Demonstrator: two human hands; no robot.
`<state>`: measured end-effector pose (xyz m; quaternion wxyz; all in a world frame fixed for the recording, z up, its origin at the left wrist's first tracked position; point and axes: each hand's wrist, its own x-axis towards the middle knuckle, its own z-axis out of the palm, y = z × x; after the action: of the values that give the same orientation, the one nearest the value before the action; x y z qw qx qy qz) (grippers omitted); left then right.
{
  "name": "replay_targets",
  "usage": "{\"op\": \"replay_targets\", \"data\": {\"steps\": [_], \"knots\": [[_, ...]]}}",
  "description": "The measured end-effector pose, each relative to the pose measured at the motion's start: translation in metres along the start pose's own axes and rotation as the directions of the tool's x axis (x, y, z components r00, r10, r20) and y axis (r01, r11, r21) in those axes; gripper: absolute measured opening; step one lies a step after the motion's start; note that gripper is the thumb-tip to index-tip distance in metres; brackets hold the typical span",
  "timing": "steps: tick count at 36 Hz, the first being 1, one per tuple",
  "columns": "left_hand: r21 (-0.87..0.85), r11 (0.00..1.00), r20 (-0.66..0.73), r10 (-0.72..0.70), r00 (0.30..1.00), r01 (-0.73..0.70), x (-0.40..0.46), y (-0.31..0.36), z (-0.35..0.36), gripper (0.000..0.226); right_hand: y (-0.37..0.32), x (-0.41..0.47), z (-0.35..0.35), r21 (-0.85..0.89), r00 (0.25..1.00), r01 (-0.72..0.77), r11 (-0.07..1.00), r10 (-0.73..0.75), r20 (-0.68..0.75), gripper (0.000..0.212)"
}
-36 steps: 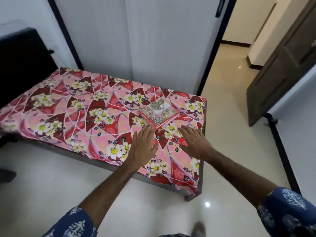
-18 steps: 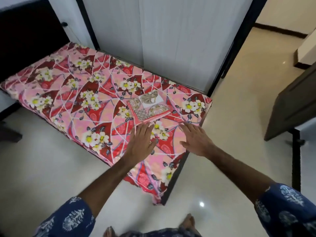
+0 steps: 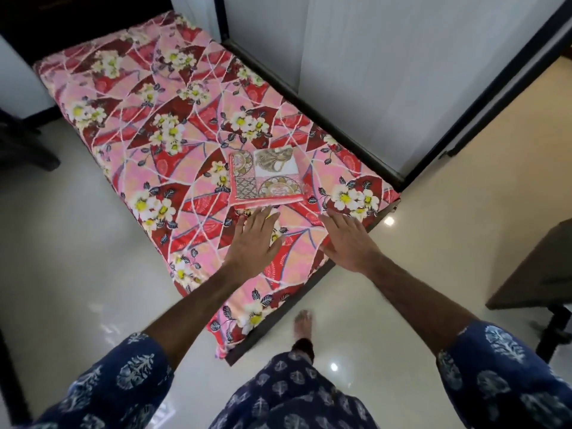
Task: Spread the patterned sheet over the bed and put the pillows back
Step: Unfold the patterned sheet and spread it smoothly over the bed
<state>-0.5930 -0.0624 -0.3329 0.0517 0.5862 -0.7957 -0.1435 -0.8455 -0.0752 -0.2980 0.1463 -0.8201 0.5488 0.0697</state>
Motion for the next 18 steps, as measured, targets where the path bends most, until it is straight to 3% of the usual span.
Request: {"op": "replay_targets", "data": {"steps": [11, 18], "knots": [[-0.131, 0.974, -0.038, -0.191, 0.981, 0.185, 0.109, 0.002, 0.047, 0.056, 0.092, 0.117, 0.012, -0.003, 0.979, 0.117, 0.993, -0.115, 0.168, 0.068], [-0.164, 0.952, -0.072, -0.272, 0.960, 0.257, 0.155, -0.001, 0.055, 0.049, 0.132, 0.184, 0.013, 0.178, 0.975, 0.063, 0.982, -0.099, 0.198, 0.065]]}}
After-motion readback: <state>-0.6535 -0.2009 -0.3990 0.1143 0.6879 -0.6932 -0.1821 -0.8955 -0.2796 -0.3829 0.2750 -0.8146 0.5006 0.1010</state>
